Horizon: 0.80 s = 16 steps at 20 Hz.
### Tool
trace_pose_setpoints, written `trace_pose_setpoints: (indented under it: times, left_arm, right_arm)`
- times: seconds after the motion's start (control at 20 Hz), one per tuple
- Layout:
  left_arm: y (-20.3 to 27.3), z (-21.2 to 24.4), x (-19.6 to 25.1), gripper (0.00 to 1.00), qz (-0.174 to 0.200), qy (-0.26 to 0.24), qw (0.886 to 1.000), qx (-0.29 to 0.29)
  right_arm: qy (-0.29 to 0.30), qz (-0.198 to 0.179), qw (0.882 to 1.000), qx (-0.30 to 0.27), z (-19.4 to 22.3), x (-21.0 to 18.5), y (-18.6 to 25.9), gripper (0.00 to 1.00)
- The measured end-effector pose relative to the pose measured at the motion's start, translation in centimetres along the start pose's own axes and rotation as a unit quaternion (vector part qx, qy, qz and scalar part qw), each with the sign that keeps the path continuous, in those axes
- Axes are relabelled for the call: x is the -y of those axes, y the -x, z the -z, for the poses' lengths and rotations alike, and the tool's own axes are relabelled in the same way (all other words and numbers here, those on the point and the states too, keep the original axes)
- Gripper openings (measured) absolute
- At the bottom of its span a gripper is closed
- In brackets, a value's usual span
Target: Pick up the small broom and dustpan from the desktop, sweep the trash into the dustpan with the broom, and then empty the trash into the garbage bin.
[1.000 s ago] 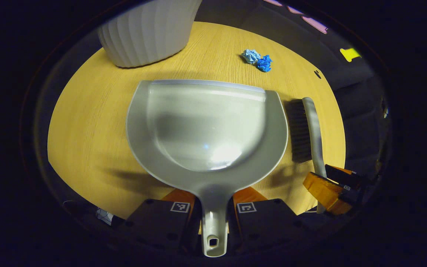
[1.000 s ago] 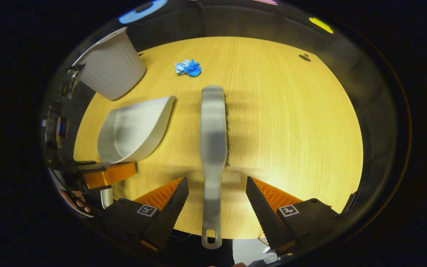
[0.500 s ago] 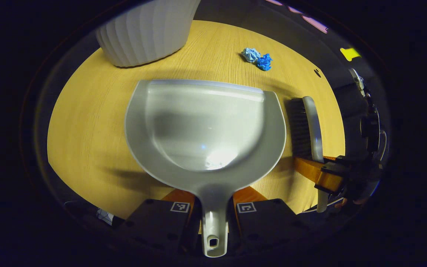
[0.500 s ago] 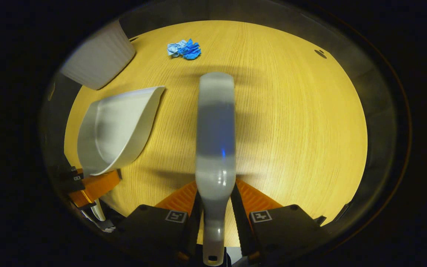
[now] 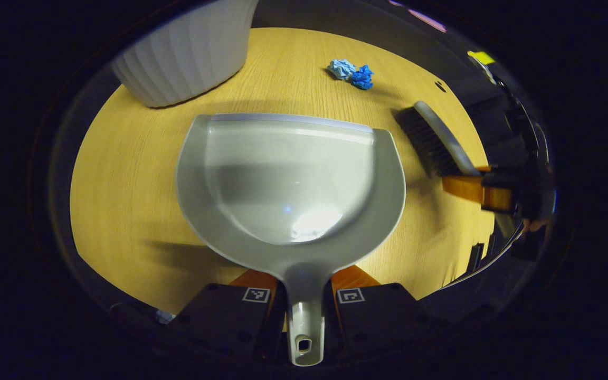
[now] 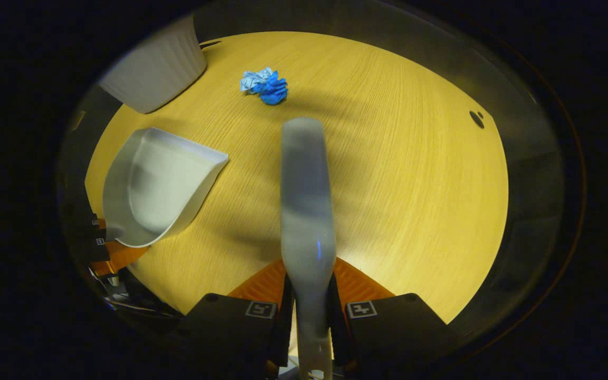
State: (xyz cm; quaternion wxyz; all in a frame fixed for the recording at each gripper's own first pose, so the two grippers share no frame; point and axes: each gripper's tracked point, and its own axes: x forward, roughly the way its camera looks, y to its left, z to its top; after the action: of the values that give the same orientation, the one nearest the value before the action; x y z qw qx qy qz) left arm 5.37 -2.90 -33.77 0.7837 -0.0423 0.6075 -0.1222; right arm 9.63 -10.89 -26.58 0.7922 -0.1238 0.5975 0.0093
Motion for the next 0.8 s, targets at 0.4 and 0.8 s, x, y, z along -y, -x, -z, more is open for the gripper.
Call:
trace_pose_setpoints:
  times: [0.4,0.8]
  left_arm:
    - [1.4,-2.5,-4.7,0.3,-0.052,-0.128,0.989,-0.058]
    - [1.4,-5.1,-6.5,0.3,-0.078,-0.208,0.972,-0.08]
  right_arm:
    - [0.058,0.014,0.997,0.042,-11.8,3.7,-1.8,0.28]
    - [0.255,0.017,0.967,0.02,-17.4,3.2,-4.2,0.28]
